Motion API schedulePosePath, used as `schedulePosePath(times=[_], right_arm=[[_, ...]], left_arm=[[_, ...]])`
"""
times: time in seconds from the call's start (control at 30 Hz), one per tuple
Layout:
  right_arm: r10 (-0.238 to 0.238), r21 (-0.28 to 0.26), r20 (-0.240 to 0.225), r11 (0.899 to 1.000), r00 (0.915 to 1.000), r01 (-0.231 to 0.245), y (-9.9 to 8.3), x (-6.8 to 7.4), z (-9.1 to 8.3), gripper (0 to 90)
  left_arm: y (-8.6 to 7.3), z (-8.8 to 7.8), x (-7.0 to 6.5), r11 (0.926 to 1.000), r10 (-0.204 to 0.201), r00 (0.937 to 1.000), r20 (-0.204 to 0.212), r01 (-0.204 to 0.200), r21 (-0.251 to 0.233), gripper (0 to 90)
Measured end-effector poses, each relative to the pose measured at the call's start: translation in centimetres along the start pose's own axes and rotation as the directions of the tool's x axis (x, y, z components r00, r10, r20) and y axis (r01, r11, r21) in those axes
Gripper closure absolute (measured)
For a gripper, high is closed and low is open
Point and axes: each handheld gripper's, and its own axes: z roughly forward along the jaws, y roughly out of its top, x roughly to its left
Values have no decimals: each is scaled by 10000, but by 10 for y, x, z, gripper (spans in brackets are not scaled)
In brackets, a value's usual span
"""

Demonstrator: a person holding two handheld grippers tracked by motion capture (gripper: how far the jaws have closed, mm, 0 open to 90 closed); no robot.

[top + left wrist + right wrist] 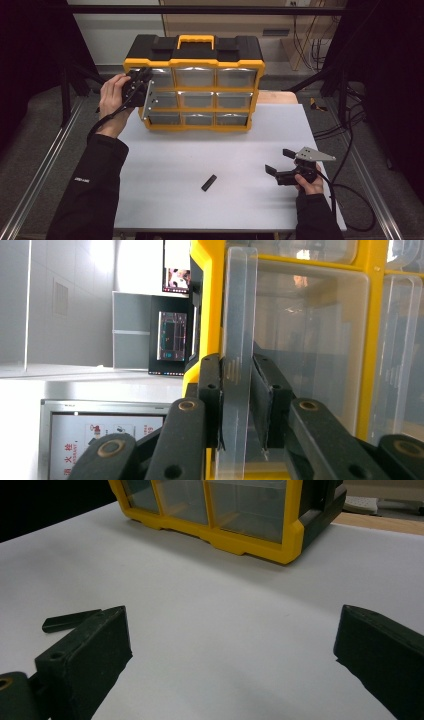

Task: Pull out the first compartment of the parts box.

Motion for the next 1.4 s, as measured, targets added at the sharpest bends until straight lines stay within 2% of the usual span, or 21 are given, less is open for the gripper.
schedulePosePath(times=[0.67, 1.4], right_arm=[[11, -36, 9, 10000, 10000, -11, 0, 0, 0, 21], [24, -33, 14, 10000, 10000, -24, 0, 0, -1, 21]], left_arm=[[3, -3, -1, 9984, 561, 9983, -142, -560, 69, 780], [5, -18, -5, 9979, 649, 9977, -212, -650, -40, 780]])
